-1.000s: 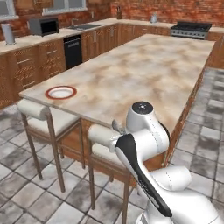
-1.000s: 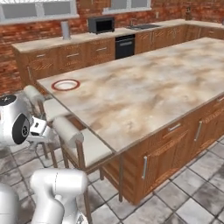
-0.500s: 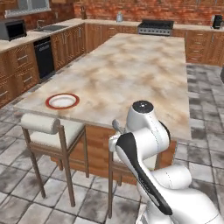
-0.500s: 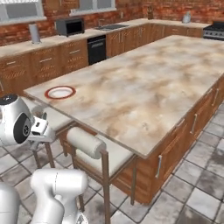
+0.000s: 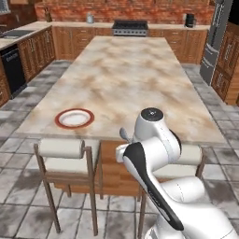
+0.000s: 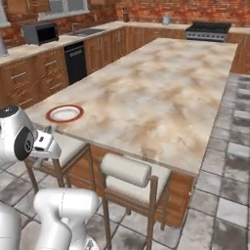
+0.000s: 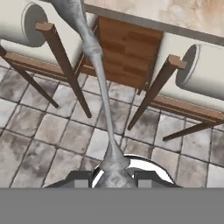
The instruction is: Take the fork and place it on the left side of the plate. Then take the spoon and place it on the right side of the plate. Make sure they're directly next to the plate.
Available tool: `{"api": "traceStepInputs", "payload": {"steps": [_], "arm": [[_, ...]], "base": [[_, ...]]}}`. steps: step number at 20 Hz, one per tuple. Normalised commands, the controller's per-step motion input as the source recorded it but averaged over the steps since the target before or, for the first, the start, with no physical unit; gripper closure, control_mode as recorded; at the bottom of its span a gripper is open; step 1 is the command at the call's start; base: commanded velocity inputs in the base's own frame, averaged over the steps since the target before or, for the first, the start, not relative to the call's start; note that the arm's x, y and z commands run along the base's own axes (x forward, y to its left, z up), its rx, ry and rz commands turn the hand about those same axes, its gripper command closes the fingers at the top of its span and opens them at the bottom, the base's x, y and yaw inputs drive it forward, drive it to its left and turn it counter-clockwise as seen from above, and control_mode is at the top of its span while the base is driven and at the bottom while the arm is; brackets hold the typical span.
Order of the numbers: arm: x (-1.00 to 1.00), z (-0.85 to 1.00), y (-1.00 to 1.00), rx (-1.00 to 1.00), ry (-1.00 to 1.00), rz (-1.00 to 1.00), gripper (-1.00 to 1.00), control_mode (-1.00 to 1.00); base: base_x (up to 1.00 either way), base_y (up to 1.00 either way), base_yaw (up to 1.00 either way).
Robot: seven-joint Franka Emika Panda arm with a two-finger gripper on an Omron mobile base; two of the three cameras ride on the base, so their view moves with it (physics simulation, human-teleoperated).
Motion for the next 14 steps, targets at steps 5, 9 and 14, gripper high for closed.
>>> {"api": "traceStepInputs", "payload": {"steps": [5, 9, 14], "arm": [[0.00, 0.00, 0.00, 0.00, 0.00, 0.00, 1.00, 1.00], [0.00, 0.00, 0.00, 0.00, 0.00, 0.00, 1.00, 1.00], [0.00, 0.00, 0.00, 0.00, 0.00, 0.00, 1.00, 1.00]], "base": [[0.26, 0.73, -0.48], [0.33, 0.65, -0.50], [0.50, 0.51, -0.48]]}}
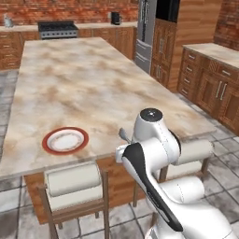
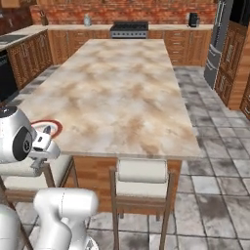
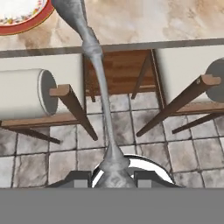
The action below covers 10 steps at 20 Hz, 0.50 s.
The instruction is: Take the fork and place it on the left side of the plate. Then take the spoon and place it on the right side of the plate. Make sure they're directly next to the plate.
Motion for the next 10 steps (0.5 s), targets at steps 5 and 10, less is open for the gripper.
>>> {"api": "traceStepInputs", "payload": {"steps": [5, 10], "arm": [[0.00, 0.00, 0.00, 0.00, 0.00, 0.00, 1.00, 1.00], [0.53, -0.02, 0.24, 0.00, 0.00, 0.00, 1.00, -1.00]], "base": [[0.72, 0.42, -0.34], [0.29, 0.21, -0.06]]}}
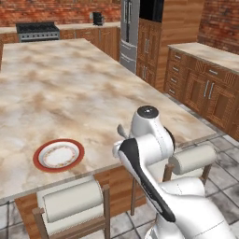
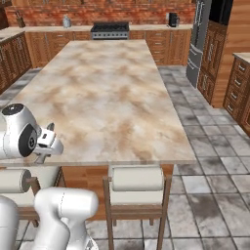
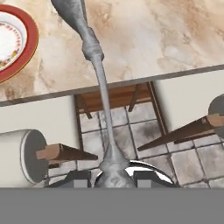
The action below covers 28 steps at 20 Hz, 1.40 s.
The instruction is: Take the fork and place it on the left side of the plate. Then take the spoon and place it on the right side of the plate. Make sure they're directly next to the plate.
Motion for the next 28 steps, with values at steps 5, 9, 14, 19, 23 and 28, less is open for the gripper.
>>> {"api": "traceStepInputs", "payload": {"steps": [5, 9, 14, 19, 23, 28], "arm": [[0.94, -0.22, 0.53, 0.01, 0.00, 0.13, 1.00, -1.00], [0.87, -0.33, 0.47, 0.01, 0.00, 0.19, 1.00, -1.00], [0.71, -0.30, 0.40, 0.00, 0.02, 0.12, 1.00, -1.00], [0.57, -0.21, 0.37, 0.00, 0.03, 0.00, 1.00, -1.00], [0.58, -0.24, 0.35, 0.00, 0.04, 0.00, 1.00, -1.00], [0.44, -0.28, 0.28, 0.00, 0.03, -0.04, 1.00, -1.00]], "base": [[0.00, 0.00, 0.00], [0.00, 0.00, 0.00], [0.00, 0.00, 0.00], [0.00, 0.00, 0.00], [0.00, 0.00, 0.00], [0.00, 0.00, 0.00]]}}
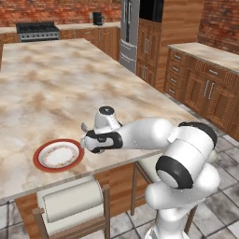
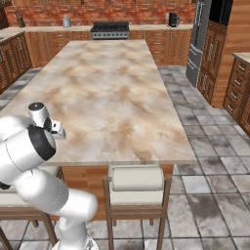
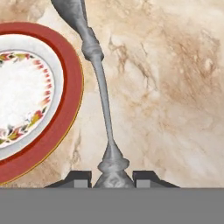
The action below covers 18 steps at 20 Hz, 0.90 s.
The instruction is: Take the fork and place it on the left side of the plate. Then take the spoon and place it on the right side of the plate. Make sure they're directly next to the plate.
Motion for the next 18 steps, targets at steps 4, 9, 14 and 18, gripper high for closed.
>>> {"api": "traceStepInputs", "payload": {"steps": [4, 9, 14, 18], "arm": [[0.36, -0.31, 0.21, 0.00, 0.01, -0.05, 1.00, -1.00], [0.03, -0.22, -0.01, 0.00, 0.00, -0.04, 1.00, -1.00], [0.00, -0.16, -0.01, 0.00, 0.00, -0.01, 1.00, -1.00], [0.00, -0.15, -0.06, 0.00, 0.00, 0.00, 1.00, -1.00]], "base": [[0.00, 0.00, 0.00], [0.00, 0.00, 0.00], [0.00, 0.00, 0.00], [0.00, 0.00, 0.00]]}}
